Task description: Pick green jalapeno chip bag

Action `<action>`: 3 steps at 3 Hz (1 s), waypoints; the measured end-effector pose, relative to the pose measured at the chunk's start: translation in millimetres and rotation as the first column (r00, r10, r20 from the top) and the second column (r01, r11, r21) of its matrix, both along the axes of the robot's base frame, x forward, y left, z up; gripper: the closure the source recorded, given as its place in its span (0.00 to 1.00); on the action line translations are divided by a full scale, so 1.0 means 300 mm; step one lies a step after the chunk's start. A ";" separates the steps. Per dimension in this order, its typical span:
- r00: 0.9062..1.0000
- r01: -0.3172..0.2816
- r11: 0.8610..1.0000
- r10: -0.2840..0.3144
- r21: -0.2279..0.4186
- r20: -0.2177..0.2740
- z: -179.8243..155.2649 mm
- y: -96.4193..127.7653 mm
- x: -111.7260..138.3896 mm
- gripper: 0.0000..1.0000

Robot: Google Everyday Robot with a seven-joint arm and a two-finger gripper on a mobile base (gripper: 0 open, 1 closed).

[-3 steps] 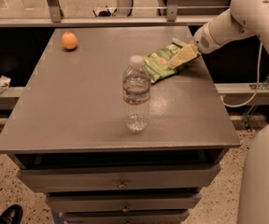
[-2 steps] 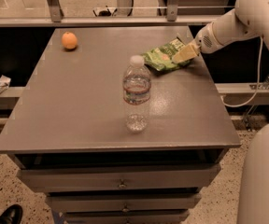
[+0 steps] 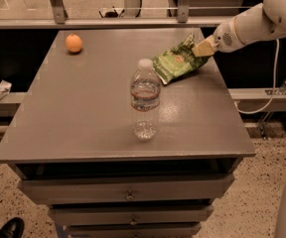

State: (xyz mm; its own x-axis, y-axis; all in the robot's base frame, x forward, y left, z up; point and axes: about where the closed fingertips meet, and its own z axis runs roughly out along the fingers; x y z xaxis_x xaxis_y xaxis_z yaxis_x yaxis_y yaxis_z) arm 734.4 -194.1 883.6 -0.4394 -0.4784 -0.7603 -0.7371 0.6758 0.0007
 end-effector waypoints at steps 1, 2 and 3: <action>0.996 0.007 0.999 -0.010 0.034 0.090 0.136 0.033 -0.060 1.00; 0.990 0.042 0.998 -0.047 0.047 0.131 0.227 0.039 -0.093 1.00; 0.989 0.044 0.998 -0.051 0.049 0.137 0.240 0.042 -0.096 1.00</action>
Offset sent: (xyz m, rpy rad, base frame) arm -0.0429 0.0072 0.1067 0.0565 -0.1909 -0.0991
